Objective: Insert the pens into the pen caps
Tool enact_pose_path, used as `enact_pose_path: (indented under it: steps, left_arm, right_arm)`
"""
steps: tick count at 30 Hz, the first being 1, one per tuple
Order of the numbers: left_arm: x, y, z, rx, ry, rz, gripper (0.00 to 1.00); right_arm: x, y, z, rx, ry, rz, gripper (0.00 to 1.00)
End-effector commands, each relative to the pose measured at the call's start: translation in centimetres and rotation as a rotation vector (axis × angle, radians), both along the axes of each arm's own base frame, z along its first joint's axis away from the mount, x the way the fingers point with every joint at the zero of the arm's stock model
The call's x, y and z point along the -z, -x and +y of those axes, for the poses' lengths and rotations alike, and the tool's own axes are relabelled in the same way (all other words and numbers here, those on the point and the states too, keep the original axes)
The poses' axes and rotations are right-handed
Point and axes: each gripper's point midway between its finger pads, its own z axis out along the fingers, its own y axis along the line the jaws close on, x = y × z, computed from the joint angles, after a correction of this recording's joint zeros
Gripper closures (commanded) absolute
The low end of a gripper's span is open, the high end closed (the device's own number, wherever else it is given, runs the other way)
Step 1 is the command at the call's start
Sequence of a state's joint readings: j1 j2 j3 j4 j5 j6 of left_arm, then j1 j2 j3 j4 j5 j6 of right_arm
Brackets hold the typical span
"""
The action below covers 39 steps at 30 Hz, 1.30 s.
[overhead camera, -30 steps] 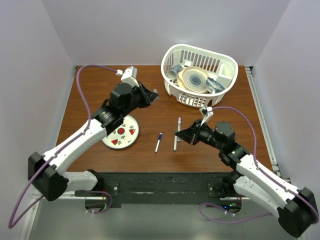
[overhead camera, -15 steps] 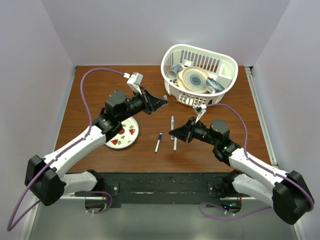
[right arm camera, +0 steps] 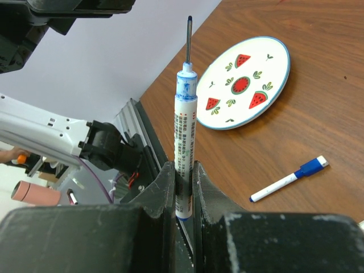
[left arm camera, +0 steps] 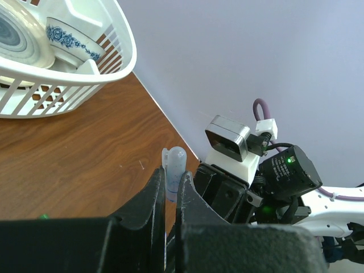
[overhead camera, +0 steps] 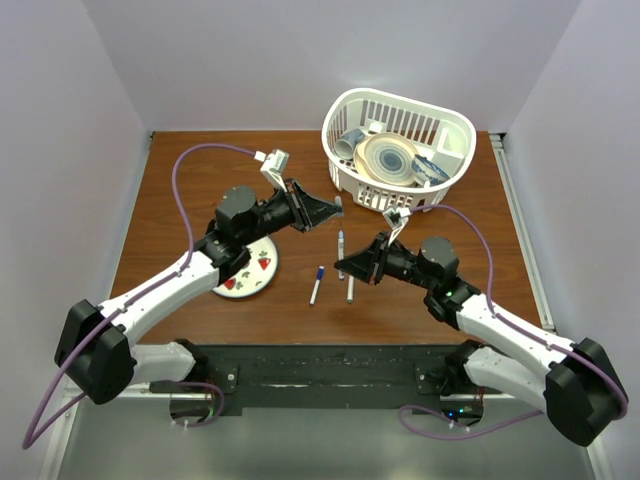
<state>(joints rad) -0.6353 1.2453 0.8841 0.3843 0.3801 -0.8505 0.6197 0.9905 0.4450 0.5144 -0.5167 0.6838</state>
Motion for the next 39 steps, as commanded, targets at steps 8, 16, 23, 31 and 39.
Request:
enact_pose_path:
  steps: [8, 16, 23, 31, 39]
  left_arm:
    - [-0.8, -0.1, 0.1, -0.005, 0.027, -0.035, 1.00]
    - [0.2, -0.2, -0.2, 0.005, 0.013, -0.019, 1.00]
    - [0.5, 0.1, -0.3, 0.023, 0.010, -0.011, 1.00]
    - [1.3, 1.6, -0.8, 0.107, -0.014, -0.001, 1.00]
    - [4.0, 2.6, -0.5, 0.124, -0.080, 0.047, 1.00]
  right_arm:
    - [-3.2, 0.0, 0.4, -0.016, -0.048, -0.098, 1.00]
    - [-3.7, 0.0, 0.4, -0.016, -0.053, -0.103, 1.00]
    - [-3.7, 0.1, 0.3, -0.009, -0.051, -0.100, 1.00]
    - [-3.6, -0.3, 0.0, 0.018, -0.040, -0.105, 1.00]
    - [-3.1, -1.1, -0.8, 0.088, -0.018, -0.125, 1.00]
